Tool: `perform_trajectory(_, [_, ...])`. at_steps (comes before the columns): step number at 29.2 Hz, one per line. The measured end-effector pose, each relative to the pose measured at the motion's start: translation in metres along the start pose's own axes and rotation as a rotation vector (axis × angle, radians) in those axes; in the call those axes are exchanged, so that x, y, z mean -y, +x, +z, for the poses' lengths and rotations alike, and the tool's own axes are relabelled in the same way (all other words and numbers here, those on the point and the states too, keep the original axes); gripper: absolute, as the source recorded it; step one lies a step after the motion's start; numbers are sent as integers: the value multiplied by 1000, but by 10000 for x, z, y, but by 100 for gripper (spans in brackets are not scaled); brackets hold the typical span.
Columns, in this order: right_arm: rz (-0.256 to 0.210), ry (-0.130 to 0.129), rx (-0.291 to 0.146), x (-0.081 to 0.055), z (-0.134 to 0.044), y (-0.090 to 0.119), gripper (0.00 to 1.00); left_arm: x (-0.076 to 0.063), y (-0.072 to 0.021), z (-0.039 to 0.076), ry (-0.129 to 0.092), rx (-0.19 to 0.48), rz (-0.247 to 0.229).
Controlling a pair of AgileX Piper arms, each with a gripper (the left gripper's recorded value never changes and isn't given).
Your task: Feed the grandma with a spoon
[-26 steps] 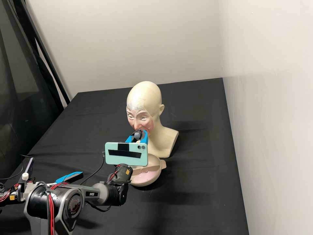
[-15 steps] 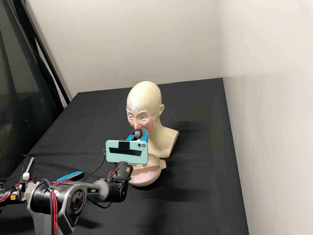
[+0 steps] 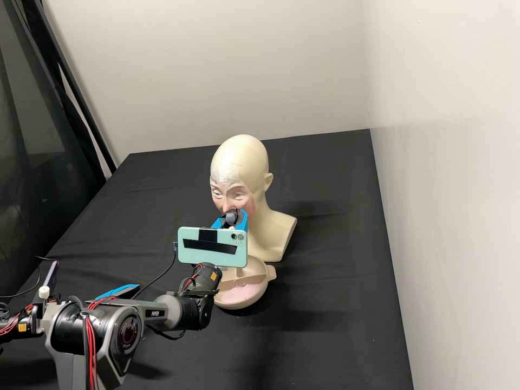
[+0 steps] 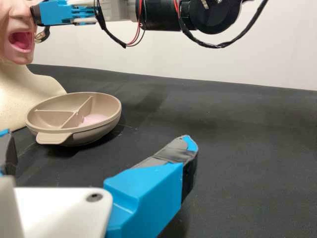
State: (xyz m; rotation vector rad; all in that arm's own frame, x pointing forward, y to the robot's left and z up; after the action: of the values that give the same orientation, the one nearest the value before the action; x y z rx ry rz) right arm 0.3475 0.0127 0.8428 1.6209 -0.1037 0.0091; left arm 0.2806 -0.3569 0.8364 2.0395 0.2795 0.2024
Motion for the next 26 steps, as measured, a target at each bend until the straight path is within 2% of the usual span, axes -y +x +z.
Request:
perform_trajectory(2, [4, 12, 5, 14, -11, 0, 0, 0, 0, 0, 0, 0, 0])
perform_trajectory(19, [-35, 15, -14, 79, -154, -3, 0, 0, 0, 0, 0, 0, 0])
perform_trajectory(26, [-27, 22, -25, 37, -209, -25, 0, 0, 0, 0, 0, 0, 0])
